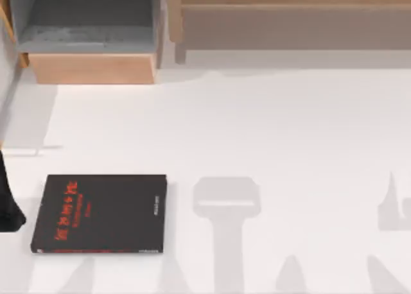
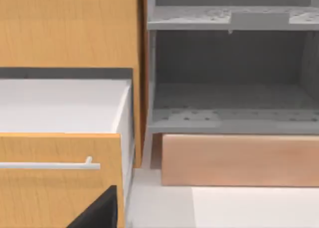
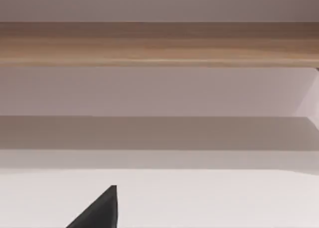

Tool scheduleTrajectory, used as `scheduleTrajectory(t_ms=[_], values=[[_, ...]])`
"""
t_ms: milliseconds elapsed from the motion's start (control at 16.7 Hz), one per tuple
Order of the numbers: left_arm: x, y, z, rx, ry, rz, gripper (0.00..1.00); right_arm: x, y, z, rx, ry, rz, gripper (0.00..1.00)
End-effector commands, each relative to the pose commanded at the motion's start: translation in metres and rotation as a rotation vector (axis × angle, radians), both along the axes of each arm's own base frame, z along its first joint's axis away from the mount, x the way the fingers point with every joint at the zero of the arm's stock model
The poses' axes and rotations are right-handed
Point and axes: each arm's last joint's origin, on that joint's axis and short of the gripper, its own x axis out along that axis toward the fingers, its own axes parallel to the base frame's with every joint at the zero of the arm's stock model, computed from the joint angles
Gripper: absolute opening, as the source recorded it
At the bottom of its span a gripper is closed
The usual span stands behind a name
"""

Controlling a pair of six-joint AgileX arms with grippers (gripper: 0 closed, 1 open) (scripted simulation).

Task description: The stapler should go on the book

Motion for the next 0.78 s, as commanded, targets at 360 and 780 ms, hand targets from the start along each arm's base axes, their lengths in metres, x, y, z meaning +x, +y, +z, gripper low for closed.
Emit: scheduleTrajectory(t_ms=[360,780], values=[[0.001,0.001,0.019,0.007,0.056,0.011,1.00,0.000,0.000,0.000,0.000,0.000,0.000,1.00],[0.041,0.012,0.115,0.027,0.339,0.060,1.00,0.000,0.000,0.000,0.000,0.000,0.000,1.00]])
